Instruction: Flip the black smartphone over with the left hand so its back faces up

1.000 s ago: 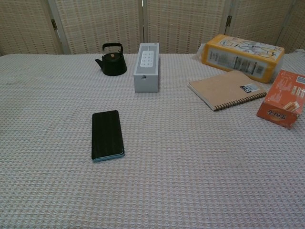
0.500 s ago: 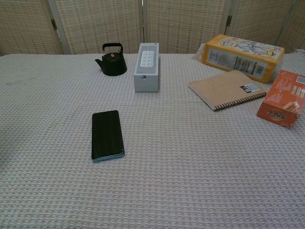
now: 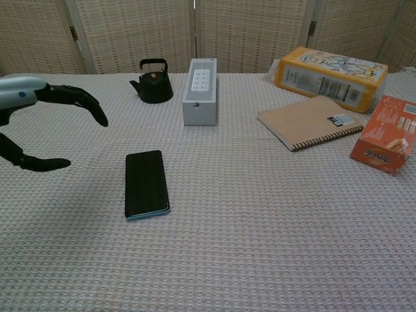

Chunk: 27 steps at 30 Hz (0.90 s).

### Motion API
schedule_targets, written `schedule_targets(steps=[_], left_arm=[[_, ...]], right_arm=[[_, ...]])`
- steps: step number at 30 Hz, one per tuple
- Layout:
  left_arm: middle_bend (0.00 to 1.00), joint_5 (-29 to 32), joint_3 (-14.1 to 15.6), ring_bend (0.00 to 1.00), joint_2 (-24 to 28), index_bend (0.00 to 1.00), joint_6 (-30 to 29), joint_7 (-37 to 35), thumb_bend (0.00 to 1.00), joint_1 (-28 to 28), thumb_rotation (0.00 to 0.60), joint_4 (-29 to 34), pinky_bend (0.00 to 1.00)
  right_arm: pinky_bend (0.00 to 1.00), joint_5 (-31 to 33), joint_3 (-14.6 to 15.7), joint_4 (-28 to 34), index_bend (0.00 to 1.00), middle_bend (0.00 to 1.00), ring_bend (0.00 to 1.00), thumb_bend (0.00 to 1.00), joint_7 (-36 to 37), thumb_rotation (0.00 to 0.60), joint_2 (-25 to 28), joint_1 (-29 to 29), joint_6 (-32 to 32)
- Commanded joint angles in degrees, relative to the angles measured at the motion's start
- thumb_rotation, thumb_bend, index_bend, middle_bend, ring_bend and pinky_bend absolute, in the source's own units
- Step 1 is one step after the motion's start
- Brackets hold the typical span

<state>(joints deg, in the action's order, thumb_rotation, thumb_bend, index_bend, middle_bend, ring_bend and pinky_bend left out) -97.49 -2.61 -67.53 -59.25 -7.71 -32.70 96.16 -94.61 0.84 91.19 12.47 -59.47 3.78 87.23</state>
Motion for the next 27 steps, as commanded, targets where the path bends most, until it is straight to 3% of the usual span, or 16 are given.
schedule_targets(steps=[1, 2, 7, 14, 27], left_arm=[[0.25, 2.25, -1.58, 0.14, -2.54, 0.26, 6.34, 0.88, 0.31, -4.85, 0.291, -0.51, 0.16], [0.24, 2.91, -1.88, 0.14, -3.17, 0.26, 7.32, 1.28, 0.31, -5.58, 0.246, -0.74, 0.16], [0.22, 6.82, -3.20, 0.14, -6.71, 0.24, 12.70, 5.22, 0.31, -9.43, 0.179, -2.78, 0.16], [0.21, 15.33, -4.80, 0.12, -12.47, 0.23, 18.70, 13.45, 0.31, -13.51, 0.161, -6.98, 0.16], [0.21, 30.31, -5.70, 0.11, -19.43, 0.24, 20.70, 26.05, 0.31, -17.57, 0.156, -13.78, 0.16]], right_arm=[[0.18, 0.13, -0.07, 0.09, 0.20, 0.23, 0.14, 0.27, -0.02, 0.600, 0.14, -0.01, -0.01], [0.18, 0.17, -0.09, 0.12, 0.20, 0.23, 0.14, 0.27, -0.03, 0.600, 0.17, 0.00, -0.02], [0.18, 0.51, -0.15, 0.04, 0.20, 0.23, 0.14, 0.27, 0.03, 0.600, 0.14, 0.19, -0.52], [0.18, 0.86, -0.26, 0.02, 0.20, 0.23, 0.14, 0.27, 0.15, 0.600, 0.13, 0.46, -1.09], [0.18, 1.76, -0.17, -0.81, 0.20, 0.23, 0.14, 0.27, 1.09, 0.600, 0.08, -0.02, -1.07]])
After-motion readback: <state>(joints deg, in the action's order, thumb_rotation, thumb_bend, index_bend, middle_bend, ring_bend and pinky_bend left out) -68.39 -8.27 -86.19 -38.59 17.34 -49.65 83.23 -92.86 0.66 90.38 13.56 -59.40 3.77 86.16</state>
